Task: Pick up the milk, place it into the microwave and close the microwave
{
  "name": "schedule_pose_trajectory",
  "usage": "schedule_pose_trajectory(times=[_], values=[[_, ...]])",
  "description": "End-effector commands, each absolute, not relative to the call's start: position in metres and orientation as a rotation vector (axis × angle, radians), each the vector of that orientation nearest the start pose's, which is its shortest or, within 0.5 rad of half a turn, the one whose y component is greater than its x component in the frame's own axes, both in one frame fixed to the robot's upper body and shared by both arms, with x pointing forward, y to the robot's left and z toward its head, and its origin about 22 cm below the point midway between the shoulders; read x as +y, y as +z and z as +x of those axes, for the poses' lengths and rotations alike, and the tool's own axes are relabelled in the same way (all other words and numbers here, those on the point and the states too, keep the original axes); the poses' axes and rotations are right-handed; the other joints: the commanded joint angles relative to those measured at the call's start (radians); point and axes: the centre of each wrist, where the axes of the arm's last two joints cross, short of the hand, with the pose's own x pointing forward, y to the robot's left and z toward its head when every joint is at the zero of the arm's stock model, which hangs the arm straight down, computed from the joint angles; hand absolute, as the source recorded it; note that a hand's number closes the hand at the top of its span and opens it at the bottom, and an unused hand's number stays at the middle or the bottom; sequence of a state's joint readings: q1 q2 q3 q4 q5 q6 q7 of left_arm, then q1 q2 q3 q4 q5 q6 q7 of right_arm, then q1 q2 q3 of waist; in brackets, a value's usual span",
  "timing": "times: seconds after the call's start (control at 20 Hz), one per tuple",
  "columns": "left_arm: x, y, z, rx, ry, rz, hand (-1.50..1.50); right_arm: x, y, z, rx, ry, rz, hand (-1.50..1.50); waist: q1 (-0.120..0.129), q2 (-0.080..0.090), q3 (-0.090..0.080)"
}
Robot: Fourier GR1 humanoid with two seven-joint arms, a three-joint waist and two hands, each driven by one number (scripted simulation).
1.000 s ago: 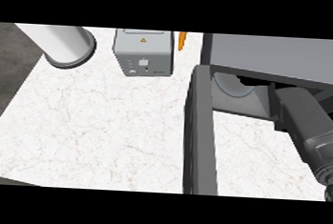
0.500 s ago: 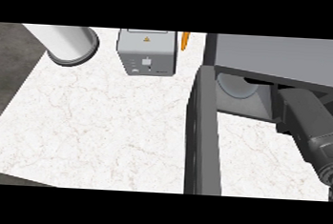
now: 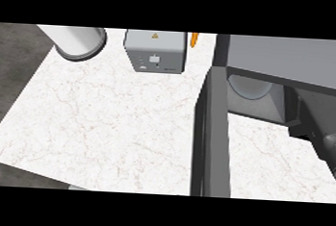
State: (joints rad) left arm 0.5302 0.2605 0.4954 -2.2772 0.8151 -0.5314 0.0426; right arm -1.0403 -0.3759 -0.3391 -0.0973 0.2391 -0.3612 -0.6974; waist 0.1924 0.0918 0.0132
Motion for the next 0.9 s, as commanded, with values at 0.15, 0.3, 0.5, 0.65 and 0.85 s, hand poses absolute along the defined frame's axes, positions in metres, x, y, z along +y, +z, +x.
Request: schedule_pose_trajectory(times=[0.15, 0.3, 0.5, 0.65, 0.85], values=[[0.366, 0.135, 0.090, -1.950, -0.111, -0.224, -1.50, -0.314, 0.069, 0.439, -1.842, 0.209, -0.695, 1.50, 0.017, 0.016, -0.003], [0.366, 0.136, 0.091, -1.958, -0.116, -0.216, -1.50, -0.315, 0.063, 0.436, -1.827, 0.213, -0.701, 1.50, 0.020, 0.016, -0.002], [0.365, 0.136, 0.095, -1.947, -0.127, -0.225, -1.50, -0.298, 0.076, 0.446, -1.861, 0.118, -0.661, -1.50, 0.021, 0.012, -0.001], [0.367, 0.133, 0.097, -1.938, -0.128, -0.211, -1.50, -0.275, 0.068, 0.448, -1.929, 0.169, -0.470, -1.50, 0.023, 0.004, -0.001], [0.364, 0.134, 0.101, -1.944, -0.139, -0.229, -1.50, -0.262, 0.070, 0.451, -1.834, 0.347, -0.494, -1.50, 0.041, -0.003, -0.009]])
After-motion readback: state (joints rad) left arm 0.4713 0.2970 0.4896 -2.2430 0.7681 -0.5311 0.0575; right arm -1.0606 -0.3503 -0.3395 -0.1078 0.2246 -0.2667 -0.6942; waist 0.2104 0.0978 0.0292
